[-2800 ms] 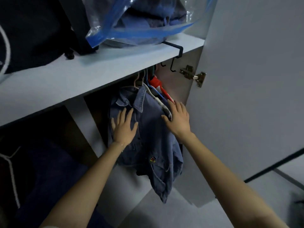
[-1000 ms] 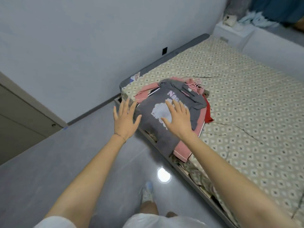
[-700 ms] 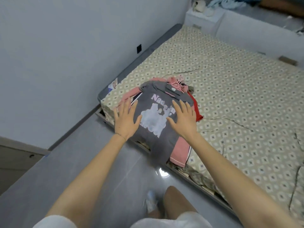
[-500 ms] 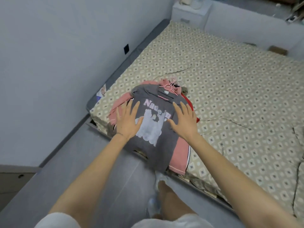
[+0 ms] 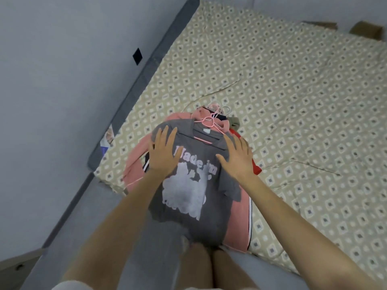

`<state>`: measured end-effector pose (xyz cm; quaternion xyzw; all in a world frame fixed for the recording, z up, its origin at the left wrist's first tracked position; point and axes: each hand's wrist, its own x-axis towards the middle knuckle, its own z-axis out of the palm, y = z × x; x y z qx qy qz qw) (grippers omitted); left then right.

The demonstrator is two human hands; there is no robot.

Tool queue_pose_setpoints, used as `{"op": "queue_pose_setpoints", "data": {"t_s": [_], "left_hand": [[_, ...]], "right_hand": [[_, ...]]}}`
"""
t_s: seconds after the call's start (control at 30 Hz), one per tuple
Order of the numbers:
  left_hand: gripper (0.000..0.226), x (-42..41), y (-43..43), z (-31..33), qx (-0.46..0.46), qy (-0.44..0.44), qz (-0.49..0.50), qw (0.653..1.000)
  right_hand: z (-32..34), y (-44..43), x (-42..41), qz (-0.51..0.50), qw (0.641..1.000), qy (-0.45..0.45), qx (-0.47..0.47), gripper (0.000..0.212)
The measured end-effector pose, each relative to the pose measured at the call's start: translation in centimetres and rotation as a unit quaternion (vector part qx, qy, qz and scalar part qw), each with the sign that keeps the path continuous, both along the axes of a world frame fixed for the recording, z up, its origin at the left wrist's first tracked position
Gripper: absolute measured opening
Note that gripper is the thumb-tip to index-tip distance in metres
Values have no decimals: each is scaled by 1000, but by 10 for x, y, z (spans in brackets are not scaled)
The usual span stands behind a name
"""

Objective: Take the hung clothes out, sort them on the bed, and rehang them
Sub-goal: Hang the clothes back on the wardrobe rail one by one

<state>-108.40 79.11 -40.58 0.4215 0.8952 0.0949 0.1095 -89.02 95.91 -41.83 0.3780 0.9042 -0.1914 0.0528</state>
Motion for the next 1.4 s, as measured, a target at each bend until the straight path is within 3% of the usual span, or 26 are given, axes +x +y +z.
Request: {"op": "queue_pose_setpoints", "data": {"t_s": [0.37,0.67,0.9,1.13,1.4], "left_hand": [[64,-69,107,-222,-54,-87,-3,995],[55,-126,154,-309,11,-30,-60,998],[51,-137,164,-295,34,-17,-62,997],[31,-137,142,-226,98,-42,-103,989],[24,-117,104,-103,107,-119,-2,987]], "right_hand": [[-178,62,-76,-147,986,45,-63,63],[-261,98,-104,-149,984,94,-22,58],[-252,101,-112,-148,989,9,-16,61],[-180,103,-111,-161,980,70,-98,24],[-62,80,-94,-178,965,144,-128,30]]}}
